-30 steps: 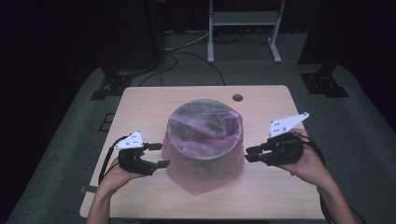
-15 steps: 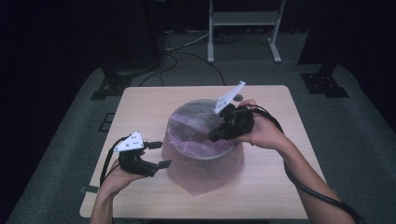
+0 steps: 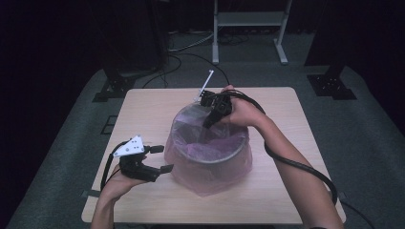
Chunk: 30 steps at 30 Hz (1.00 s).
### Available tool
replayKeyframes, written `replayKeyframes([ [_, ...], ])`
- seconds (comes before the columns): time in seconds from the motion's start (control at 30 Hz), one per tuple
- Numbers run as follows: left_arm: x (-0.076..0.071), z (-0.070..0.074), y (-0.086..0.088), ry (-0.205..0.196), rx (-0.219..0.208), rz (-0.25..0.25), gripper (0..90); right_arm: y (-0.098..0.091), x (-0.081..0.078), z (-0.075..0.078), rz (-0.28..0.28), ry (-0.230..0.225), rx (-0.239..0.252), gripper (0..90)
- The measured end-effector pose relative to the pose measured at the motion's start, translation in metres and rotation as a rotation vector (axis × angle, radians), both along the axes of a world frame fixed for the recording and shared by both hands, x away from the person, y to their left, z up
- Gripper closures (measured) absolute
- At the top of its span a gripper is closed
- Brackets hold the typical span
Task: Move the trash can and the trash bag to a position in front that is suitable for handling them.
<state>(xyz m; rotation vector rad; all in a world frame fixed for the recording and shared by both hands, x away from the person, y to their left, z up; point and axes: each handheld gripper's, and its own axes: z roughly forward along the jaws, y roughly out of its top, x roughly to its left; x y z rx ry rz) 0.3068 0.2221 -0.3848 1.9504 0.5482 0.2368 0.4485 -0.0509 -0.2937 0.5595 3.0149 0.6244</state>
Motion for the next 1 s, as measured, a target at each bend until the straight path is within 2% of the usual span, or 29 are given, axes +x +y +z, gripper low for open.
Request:
replayKeyframes([
  [0.23,-0.001,0.0,0.002,0.001,-0.003,-0.002,18.5,0.004,0.018,-0.009,-0.048,-0.004,-0.046,82.1],
  [0.47,-0.001,0.0,0.002,0.001,-0.005,-0.001,18.1,0.004,0.025,-0.012,-0.069,-0.021,-0.054,82.1],
  [0.57,-0.001,0.0,0.002,0.005,-0.006,-0.004,18.0,0.003,0.023,-0.01,-0.065,-0.028,-0.041,80.9],
  [0.7,-0.001,0.002,0.003,0.0,-0.014,-0.004,18.0,-0.001,0.013,0.0,-0.046,-0.035,0.01,77.6],
  [0.87,-0.001,0.004,0.003,-0.005,-0.021,-0.01,17.9,-0.004,-0.004,0.01,-0.025,-0.061,0.025,75.4],
  [1.0,-0.001,0.004,0.002,-0.003,-0.02,-0.01,17.8,0.002,-0.011,0.012,0.004,-0.05,0.03,75.4],
])
